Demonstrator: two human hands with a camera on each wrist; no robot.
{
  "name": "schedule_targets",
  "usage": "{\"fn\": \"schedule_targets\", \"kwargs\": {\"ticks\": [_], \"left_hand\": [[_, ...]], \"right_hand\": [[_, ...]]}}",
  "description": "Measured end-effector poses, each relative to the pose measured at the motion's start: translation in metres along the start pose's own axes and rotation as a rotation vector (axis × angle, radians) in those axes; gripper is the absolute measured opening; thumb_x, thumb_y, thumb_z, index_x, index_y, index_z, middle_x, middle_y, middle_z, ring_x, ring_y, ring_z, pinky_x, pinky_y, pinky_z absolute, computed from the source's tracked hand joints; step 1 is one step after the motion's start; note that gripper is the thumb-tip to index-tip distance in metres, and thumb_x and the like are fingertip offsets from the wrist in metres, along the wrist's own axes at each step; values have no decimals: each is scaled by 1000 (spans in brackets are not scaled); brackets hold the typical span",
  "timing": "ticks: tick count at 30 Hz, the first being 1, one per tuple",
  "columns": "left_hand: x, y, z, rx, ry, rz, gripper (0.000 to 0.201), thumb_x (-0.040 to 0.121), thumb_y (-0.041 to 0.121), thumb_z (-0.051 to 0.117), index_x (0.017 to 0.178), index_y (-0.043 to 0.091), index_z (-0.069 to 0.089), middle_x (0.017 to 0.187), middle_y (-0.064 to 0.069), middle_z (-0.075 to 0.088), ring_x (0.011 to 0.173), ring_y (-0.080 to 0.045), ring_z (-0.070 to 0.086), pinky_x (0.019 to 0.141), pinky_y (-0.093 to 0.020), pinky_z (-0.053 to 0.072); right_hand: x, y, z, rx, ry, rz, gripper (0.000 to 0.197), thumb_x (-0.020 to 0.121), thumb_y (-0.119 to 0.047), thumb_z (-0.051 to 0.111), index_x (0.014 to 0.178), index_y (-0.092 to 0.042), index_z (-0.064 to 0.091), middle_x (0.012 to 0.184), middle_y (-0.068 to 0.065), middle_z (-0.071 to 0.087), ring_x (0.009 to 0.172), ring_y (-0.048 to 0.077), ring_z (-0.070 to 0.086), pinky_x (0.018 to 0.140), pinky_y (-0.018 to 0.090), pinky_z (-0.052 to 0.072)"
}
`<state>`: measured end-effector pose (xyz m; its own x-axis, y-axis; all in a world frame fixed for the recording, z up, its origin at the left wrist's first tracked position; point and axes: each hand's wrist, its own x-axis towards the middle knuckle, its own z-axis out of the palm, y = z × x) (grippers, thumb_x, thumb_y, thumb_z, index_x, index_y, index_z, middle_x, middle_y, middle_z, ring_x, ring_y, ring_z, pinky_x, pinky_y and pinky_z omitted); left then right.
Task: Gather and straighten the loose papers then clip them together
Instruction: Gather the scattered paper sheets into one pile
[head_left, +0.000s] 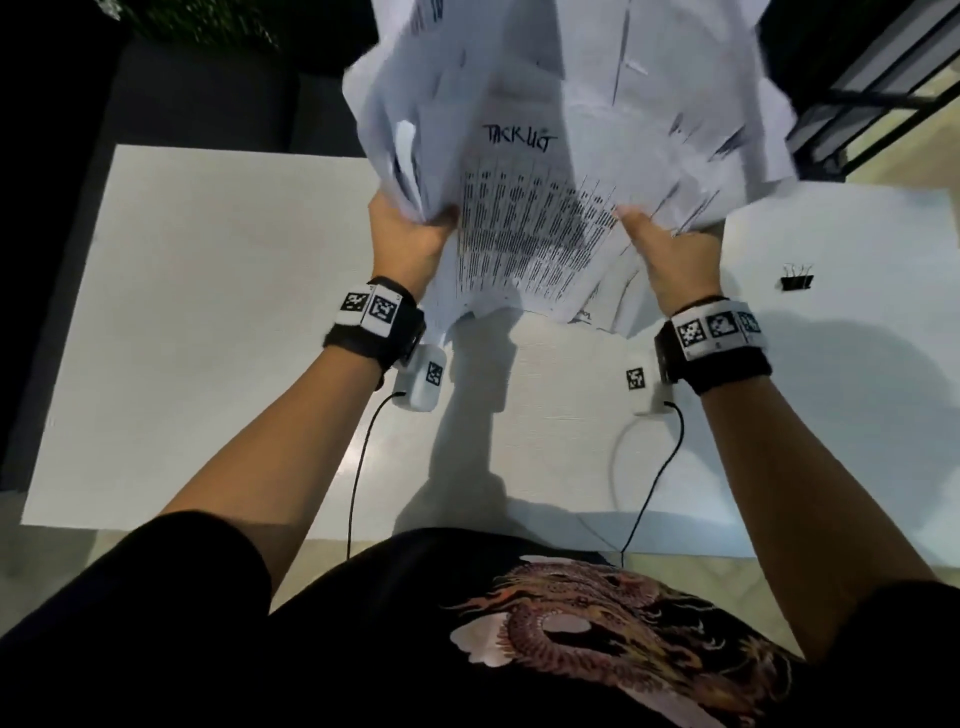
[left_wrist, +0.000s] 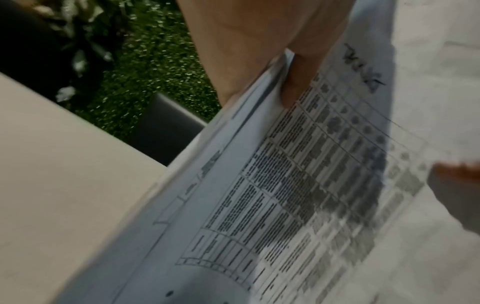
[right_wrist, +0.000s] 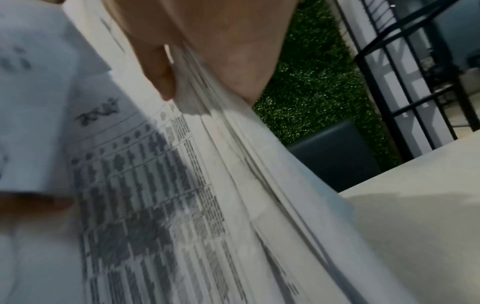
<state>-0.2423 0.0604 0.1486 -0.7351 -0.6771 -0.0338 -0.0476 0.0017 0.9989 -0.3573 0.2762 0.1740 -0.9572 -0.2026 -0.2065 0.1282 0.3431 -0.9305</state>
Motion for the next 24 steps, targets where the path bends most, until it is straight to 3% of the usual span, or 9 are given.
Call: {"fn": "schedule_targets", "kwargs": {"ticks": [2,5,10,13,16,18,20,22,24], "left_hand": [[4,3,-14,-66,-6,-20,41,69,-6,78,105,5,63,101,-1,72,99,-18,70,87,-36,58],[3,-6,-39,-53,-169,-104,60,61,7,86,114,3,59,112,-9,69,108,-25,67,92,-41,56],[-1,-20,-28,80,-220,-138,59,64,1,84,116,5,57,107,7,66,99,3,66,87,-19,54],[2,-15,-22,-30,-76,-120,53,71,-2,80,118,4,56,112,-6,68,104,-10,68,91,-31,56],[4,-11,-31,-54,-81,-88,51,68,1,83,114,6,61,111,-6,71,107,-21,68,93,-40,55],[5,-14,-33,-22,-176,-86,52,66,1,84,113,10,63,110,-3,71,108,-20,67,92,-37,55],[4,-21,-25,12,-191,-130,60,66,2,84,119,3,58,113,-5,69,109,-18,66,89,-32,56],[4,-22,-11,-17,-89,-113,55,68,-4,81,117,8,58,107,6,71,103,-6,67,86,-26,57],[4,-11,-2,-44,8,-43,51,71,-10,77,108,19,57,100,12,69,94,3,67,81,-20,56]], "right_hand": [[5,5,-12,160,14,-174,28,73,-21,82,95,-26,66,92,-19,71,96,-2,66,94,30,49],[2,19,-29,114,-123,-188,42,64,-26,86,99,-16,65,89,-24,73,94,-2,67,87,23,52],[4,32,-2,27,-113,-56,48,70,-18,84,112,-8,66,108,-4,71,102,4,67,90,22,53],[5,21,2,-9,-30,-17,48,71,-30,82,109,-10,62,95,-9,67,85,-6,65,78,9,49],[10,33,-20,-168,-16,-63,70,62,-55,82,80,9,62,75,17,68,67,27,64,75,37,56],[11,39,-28,-256,-93,-67,69,61,-54,79,76,12,64,52,-2,62,53,11,58,65,27,51],[8,37,-18,-178,-163,59,47,68,-39,80,100,-6,70,76,-16,69,76,-3,63,74,15,49],[8,34,-1,-157,-96,87,47,74,-38,78,109,-10,65,105,0,69,98,12,63,87,18,50],[5,21,9,-158,-64,111,41,78,-46,72,99,-12,65,94,3,66,87,15,61,76,19,48]]}}
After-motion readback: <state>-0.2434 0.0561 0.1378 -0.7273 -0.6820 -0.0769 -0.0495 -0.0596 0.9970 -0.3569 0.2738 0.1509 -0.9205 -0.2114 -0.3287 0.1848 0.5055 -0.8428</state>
